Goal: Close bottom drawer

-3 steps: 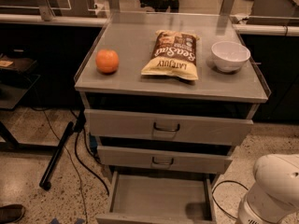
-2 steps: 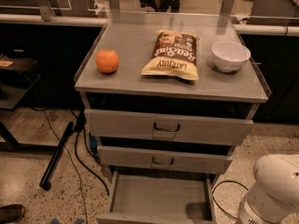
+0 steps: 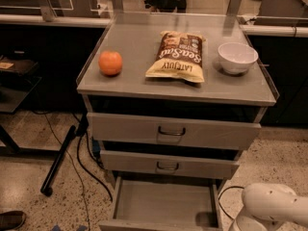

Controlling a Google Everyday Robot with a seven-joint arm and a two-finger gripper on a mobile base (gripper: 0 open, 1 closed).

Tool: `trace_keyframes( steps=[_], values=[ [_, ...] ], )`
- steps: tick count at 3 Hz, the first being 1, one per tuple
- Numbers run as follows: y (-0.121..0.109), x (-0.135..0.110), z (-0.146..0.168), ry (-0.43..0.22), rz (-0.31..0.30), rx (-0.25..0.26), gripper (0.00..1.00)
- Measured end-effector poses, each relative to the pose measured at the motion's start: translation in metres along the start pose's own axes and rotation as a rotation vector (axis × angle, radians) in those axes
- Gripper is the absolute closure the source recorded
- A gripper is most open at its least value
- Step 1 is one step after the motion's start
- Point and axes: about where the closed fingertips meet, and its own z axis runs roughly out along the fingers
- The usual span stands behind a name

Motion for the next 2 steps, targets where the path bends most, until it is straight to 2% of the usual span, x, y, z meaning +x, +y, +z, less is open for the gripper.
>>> trace_keyframes(
  steps=[1, 2],
  values=[
    [-0.0076, -0.0064, 0.0363, 0.003, 0.022, -0.05, 1.0],
    [-0.0055, -0.0051, 0.0424, 0.008, 0.024, -0.064, 1.0]
  ],
)
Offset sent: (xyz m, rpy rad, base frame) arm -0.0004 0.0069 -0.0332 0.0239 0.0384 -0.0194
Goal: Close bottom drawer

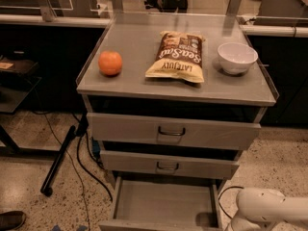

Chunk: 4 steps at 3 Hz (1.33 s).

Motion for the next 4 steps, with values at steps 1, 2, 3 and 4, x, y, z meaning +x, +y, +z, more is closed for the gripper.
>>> trace_keyframes(
  steps=[1, 2, 3, 4],
  values=[
    [-0.012, -0.004, 0.032, -0.073, 0.056, -0.055, 1.0],
    [-0.043, -0.02, 0.074, -0.155, 0.135, -0.089, 1.0],
    [-0.059, -0.025, 0.09, -0.188, 0.175, -0.094, 1.0],
    [-0.059, -0.026, 0.091, -0.188, 0.175, -0.096, 1.0]
  ],
)
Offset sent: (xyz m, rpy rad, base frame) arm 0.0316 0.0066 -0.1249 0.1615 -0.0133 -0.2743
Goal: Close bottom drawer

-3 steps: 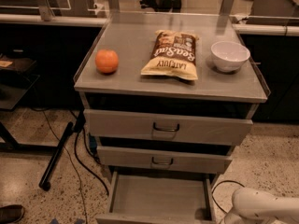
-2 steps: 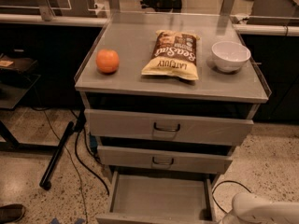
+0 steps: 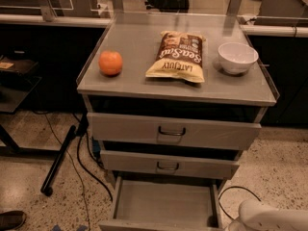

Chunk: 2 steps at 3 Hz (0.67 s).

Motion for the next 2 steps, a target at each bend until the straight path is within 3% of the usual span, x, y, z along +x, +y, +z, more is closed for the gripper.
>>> trace_keyframes(
  steps=[1, 2],
  values=[
    [-0.003, 0.001, 0.01, 0.003, 0.008, -0.033, 1.0],
    [-0.03, -0.002, 0.036, -0.084, 0.114, -0.066, 1.0]
  ],
)
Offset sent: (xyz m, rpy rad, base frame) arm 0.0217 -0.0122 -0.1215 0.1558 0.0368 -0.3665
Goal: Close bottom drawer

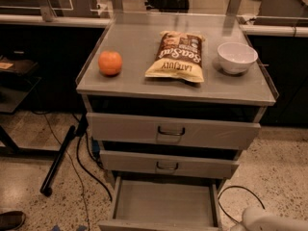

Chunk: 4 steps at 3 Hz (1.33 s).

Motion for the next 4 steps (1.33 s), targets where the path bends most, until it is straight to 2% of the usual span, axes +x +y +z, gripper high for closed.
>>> trace_keyframes(
  steps=[1, 2, 3, 4],
  values=[
    [-0.034, -0.008, 0.029, -0.079, 0.108, -0.02, 1.0],
    [-0.056, -0.012, 0.047, -0.117, 0.175, -0.03, 1.0],
    [-0.059, -0.013, 0.049, -0.121, 0.181, -0.031, 1.0],
    [-0.064, -0.015, 0.068, -0.117, 0.217, -0.053, 1.0]
  ],
)
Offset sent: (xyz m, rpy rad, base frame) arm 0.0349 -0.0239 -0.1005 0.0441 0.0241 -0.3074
